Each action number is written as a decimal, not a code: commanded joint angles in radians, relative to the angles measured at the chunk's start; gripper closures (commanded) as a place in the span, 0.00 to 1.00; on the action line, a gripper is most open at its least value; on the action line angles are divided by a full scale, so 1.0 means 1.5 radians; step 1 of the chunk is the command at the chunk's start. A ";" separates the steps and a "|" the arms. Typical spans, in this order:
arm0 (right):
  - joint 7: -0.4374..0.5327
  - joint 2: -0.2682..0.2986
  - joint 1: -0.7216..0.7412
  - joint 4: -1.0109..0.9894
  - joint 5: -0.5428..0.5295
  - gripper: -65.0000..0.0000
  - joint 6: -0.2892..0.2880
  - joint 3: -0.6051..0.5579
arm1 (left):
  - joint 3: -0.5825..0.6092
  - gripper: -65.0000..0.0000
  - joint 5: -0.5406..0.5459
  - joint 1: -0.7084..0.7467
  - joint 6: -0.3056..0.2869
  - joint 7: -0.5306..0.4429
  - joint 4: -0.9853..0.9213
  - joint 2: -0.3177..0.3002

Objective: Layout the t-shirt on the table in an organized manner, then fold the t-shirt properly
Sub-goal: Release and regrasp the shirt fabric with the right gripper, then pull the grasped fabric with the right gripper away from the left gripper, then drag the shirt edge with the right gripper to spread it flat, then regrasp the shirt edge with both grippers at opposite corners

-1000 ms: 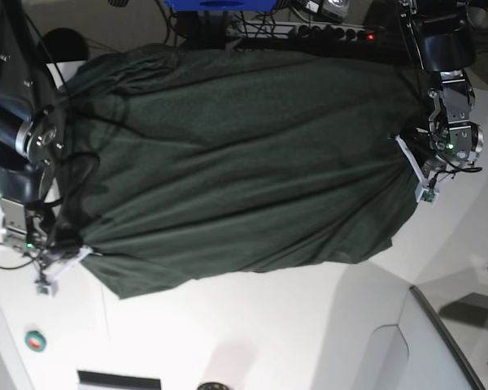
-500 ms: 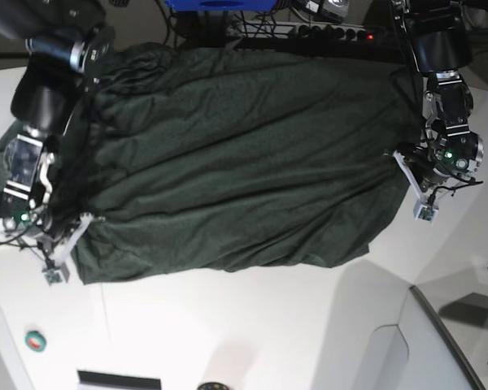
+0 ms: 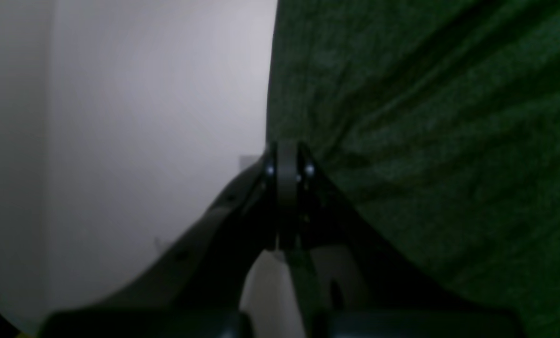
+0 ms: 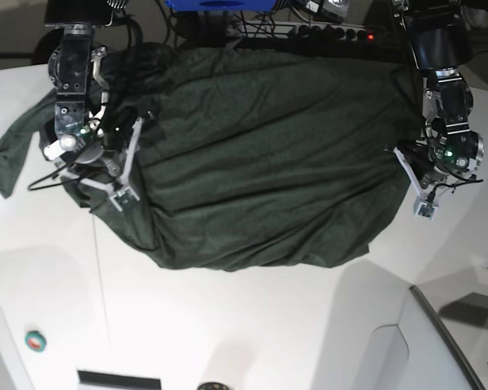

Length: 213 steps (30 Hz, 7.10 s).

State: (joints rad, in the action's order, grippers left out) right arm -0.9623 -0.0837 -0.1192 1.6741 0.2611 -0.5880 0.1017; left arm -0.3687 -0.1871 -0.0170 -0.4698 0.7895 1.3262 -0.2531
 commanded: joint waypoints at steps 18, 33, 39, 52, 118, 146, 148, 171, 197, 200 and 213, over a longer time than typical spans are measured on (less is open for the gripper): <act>0.150 0.046 0.341 -0.473 -0.001 0.62 0.004 0.189 | -0.007 1.00 -0.003 0.026 0.005 -0.009 0.009 -0.013; 0.149 0.047 0.305 -0.293 -0.001 0.99 0.003 0.173 | -0.002 1.00 -0.004 0.030 0.005 -0.009 0.009 -0.013; 0.048 0.045 0.223 -0.077 -0.003 0.99 0.001 0.015 | -0.002 1.00 -0.004 0.025 0.005 -0.009 0.009 -0.013; 0.019 0.014 0.107 0.017 -0.003 0.85 0.001 -0.326 | -0.002 1.00 -0.007 0.023 0.005 -0.009 0.009 -0.014; 0.443 0.065 0.666 -0.693 -0.105 0.34 0.138 -0.057 | -0.002 1.00 -0.006 0.030 0.005 -0.006 0.013 -0.026; 0.236 0.124 0.365 -0.617 -0.106 0.99 0.185 0.004 | -0.001 1.00 -0.009 0.025 0.006 -0.009 0.009 0.007; 0.239 0.138 0.365 -0.639 -0.105 0.99 0.185 0.061 | -0.001 1.00 -0.009 0.025 0.006 -0.009 0.009 0.007; 0.133 0.152 0.180 -0.246 -0.105 0.98 0.218 0.205 | 0.002 1.00 -0.007 0.006 0.008 -0.010 0.009 0.021; 0.505 0.165 0.557 -0.938 -0.106 0.94 0.326 0.020 | 0.005 1.00 -0.008 0.011 0.010 -0.012 -0.060 0.000; 0.579 0.170 0.546 -0.938 -0.107 0.93 0.353 0.020 | 0.006 1.00 -0.008 -0.021 0.010 -0.031 -0.100 0.000; 0.534 0.191 0.448 -0.669 -0.107 1.00 0.362 0.020 | -0.001 1.00 -0.002 -0.087 -0.017 0.066 0.025 0.035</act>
State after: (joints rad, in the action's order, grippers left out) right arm -0.1925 0.1787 0.5316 0.6613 0.1020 -0.0471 0.1265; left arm -0.3634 -0.1795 -0.1436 -0.5064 0.8856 1.3479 -0.1814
